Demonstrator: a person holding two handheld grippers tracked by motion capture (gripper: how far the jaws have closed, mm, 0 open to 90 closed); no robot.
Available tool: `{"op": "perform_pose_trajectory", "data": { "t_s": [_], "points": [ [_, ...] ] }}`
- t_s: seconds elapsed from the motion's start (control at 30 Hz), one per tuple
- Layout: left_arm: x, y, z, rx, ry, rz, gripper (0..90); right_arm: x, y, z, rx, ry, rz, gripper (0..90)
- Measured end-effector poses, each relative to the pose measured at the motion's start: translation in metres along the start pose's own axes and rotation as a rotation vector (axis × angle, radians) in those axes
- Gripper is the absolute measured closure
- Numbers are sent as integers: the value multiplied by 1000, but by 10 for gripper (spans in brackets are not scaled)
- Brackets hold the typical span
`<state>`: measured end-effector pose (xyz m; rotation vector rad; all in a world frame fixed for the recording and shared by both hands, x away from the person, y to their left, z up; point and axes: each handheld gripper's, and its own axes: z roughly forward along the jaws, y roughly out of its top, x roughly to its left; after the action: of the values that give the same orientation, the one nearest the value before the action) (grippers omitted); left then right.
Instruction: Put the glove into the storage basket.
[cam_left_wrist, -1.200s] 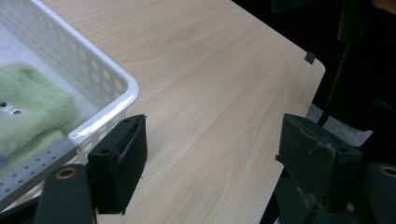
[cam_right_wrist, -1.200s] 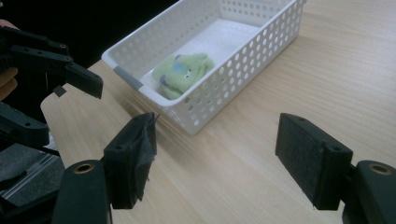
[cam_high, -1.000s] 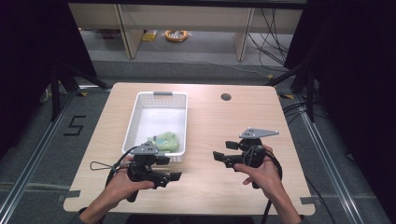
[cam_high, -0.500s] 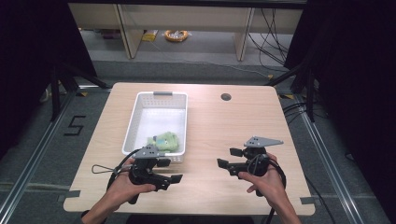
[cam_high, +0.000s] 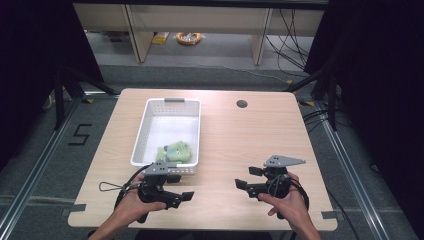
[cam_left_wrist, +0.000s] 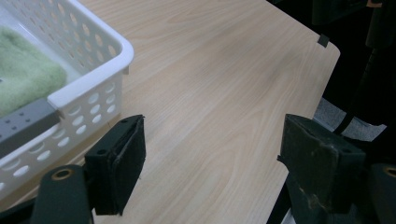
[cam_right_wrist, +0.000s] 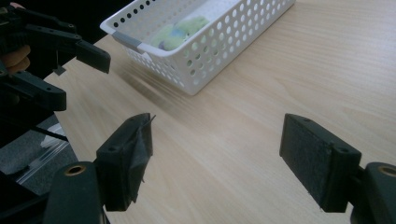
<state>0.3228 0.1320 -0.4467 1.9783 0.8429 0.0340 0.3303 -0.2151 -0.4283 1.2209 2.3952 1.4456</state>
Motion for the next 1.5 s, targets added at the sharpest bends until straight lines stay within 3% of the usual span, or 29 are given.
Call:
{"op": "perform_pose_trajectory", "data": {
  "t_s": [0.03, 0.07, 0.1, 0.2, 0.23, 0.27, 0.37, 0.43, 0.47, 0.5, 0.57, 0.67, 0.7, 0.73, 0.77, 0.8, 0.87, 1.0, 1.03, 1.1, 1.17, 1.2, 1.23, 1.27, 1.33, 1.37, 1.43, 1.47, 1.5],
  "points": [
    [0, -2, 1, -3, -3, 5, 220, 0, -1, 0, 8, 6, 8, 248],
    [0, -3, 1, -4, -2, 6, 212, -1, -3, 0, -2, -4, -23, 238],
    [1, -4, 1, -8, -9, 2, 204, 0, -4, 0, 3, 1, 1, 232],
    [1, -7, 2, -21, -29, -15, 175, 1, -9, 1, 13, 2, 3, 199],
    [1, -8, 1, -22, -31, 4, 167, 0, -10, 1, 9, -7, -9, 188],
    [1, -9, 1, -30, -36, 0, 164, 1, -12, 1, 23, -6, 22, 179],
    [1, -12, 2, -36, -28, -3, 162, 0, -16, 2, 18, -6, 0, 173],
    [2, -14, 2, -30, -31, 3, 160, -2, -19, 2, 25, -8, -13, 169],
    [2, -15, 3, -25, -29, 0, 160, 0, -21, 2, 31, 6, 21, 168],
    [3, -17, 3, -21, -26, 10, 160, -3, -22, 3, 24, 2, -11, 168],
    [3, -21, 5, -12, -23, 0, 160, -1, -24, 2, 38, 4, 21, 168],
    [5, -25, 7, -2, -24, 16, 160, -3, -26, 3, 36, 1, 1, 168],
    [5, -27, 7, 2, -13, 17, 160, -1, -27, 2, 44, 3, 19, 168],
    [5, -28, 7, 3, -19, 12, 160, -4, -28, 3, 37, 1, -2, 168],
    [5, -29, 8, 8, -12, -2, 160, -4, -28, 3, 38, 2, 0, 168],
    [6, -30, 7, 10, -9, 11, 160, -2, -29, 1, 55, -6, 18, 168],
    [6, -32, 8, 4, -7, 9, 160, -5, -30, 2, 40, 6, -13, 168],
    [6, -35, 7, 19, -9, 2, 160, -2, -35, 0, 45, 7, 20, 168],
    [5, -37, 8, 3, -4, 10, 160, -2, -36, 0, 42, 6, 12, 167],
    [5, -38, 6, 19, 16, 20, 160, -3, -39, -1, 36, 4, -1, 167],
    [3, -42, 7, 12, 3, 3, 160, -4, -42, 0, 24, 1, -23, 167],
    [3, -42, 6, 19, 11, 11, 160, -1, -44, -1, 39, 15, 10, 167],
    [3, -43, 6, 18, 6, 21, 160, -3, -45, -1, 22, 11, -22, 167],
    [2, -45, 6, 22, 2, 5, 160, -4, -47, 0, 20, 4, -33, 167],
    [1, -48, 7, 19, 1, 24, 160, -2, -50, -2, 37, 7, -16, 166],
    [-1, -49, 7, 20, 9, 4, 160, 0, -52, -1, 29, 16, 3, 167],
    [-1, -52, 6, 27, 4, 18, 160, -2, -54, 0, 30, 21, -21, 167],
    [-1, -53, 6, 26, 9, 22, 160, 1, -56, 0, 41, 22, 7, 167],
    [-1, -54, 6, 19, 8, 21, 160, -1, -57, 0, 38, 14, -35, 167]
  ]
}}
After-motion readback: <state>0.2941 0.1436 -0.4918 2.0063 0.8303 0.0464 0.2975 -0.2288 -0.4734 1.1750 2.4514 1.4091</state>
